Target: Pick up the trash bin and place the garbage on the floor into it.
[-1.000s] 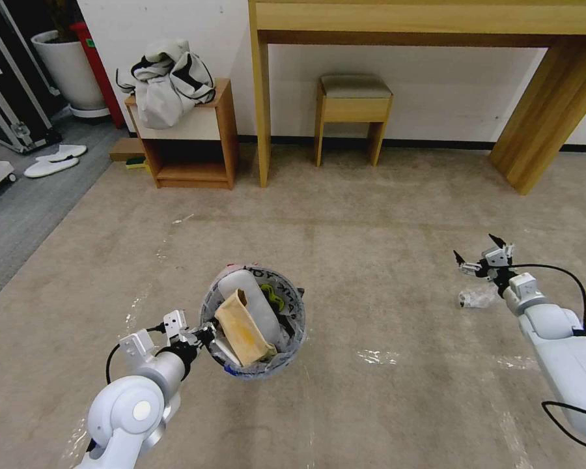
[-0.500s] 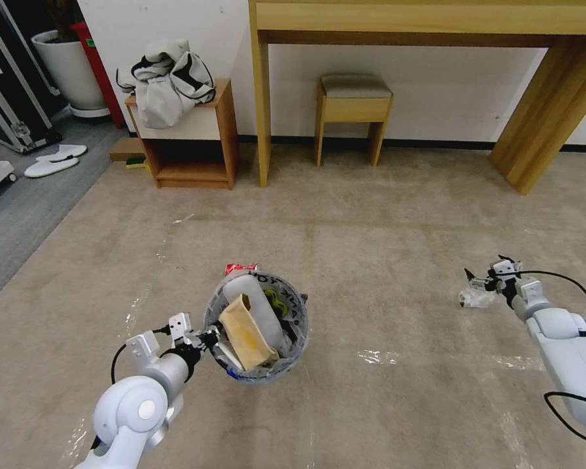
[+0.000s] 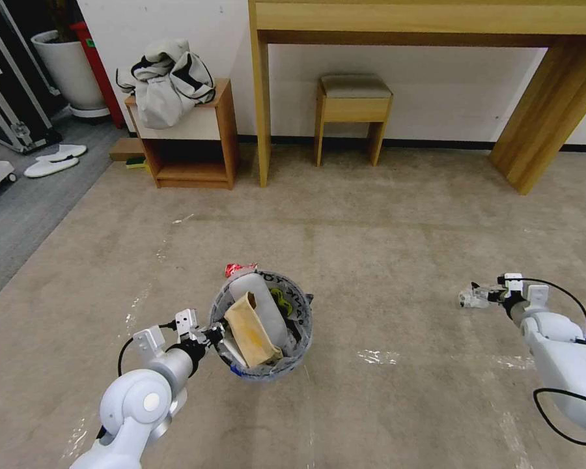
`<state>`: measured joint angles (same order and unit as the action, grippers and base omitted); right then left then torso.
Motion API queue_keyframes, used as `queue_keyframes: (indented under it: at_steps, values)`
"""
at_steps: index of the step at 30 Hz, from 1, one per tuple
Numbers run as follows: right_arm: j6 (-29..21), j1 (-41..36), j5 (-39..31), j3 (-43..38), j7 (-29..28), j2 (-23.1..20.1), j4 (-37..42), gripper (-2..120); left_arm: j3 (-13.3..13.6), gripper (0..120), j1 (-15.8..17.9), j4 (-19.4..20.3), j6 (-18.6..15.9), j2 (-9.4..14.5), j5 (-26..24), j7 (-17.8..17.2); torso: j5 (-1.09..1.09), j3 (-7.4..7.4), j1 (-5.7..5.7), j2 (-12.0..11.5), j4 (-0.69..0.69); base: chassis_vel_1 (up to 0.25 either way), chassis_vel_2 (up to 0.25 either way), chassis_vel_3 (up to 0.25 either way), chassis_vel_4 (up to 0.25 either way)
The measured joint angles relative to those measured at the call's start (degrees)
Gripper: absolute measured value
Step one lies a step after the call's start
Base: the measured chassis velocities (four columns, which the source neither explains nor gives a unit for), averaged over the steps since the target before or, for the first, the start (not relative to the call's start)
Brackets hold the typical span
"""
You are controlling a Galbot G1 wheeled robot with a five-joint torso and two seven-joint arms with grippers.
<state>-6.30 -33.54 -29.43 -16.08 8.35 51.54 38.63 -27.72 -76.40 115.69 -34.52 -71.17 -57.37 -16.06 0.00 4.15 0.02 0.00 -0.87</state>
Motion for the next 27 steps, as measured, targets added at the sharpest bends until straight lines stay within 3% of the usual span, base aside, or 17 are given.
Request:
queue_keyframes:
  at_steps: [4,6,11,19,27]
  values:
    - [-2.72,0.76,1.66,0.57,-3.39,0.19,-0.12,100,0.15,0,0.86,-0.23,0.0,0.09,-0.53,0.04,-0.01,0.0,0.0,0.0,-0.01,0.0,0.0,0.0,0.0]
    - [-7.37,1.64,0.46,1.41,-7.21,0.02,-0.5,100,0.14,0,1.34,-0.56,0.0,0.36,-0.72,0.16,0.0,0.0,0.0,0.0,-0.01,0.0,0.0,0.0,0.0]
    - [-9.6,2.21,-0.08,2.03,-7.75,-0.54,-0.72,100,0.14,0,1.69,-1.01,0.01,0.22,-0.73,0.61,0.0,0.0,0.0,0.0,-0.01,0.0,0.0,0.0,0.0]
    - [-3.63,1.67,5.92,1.57,-3.46,-0.45,-0.38,100,0.25,0,1.76,-1.39,0.18,-0.37,-0.31,1.16,0.0,0.0,0.0,0.0,-0.02,0.0,0.0,0.0,0.0]
    - [-1.89,0.98,6.79,0.78,-2.36,-0.1,-0.15,100,-0.15,0,1.36,-0.82,0.2,-0.01,-0.33,1.18,0.0,0.0,0.0,0.0,-0.01,0.0,0.0,0.0,0.0]
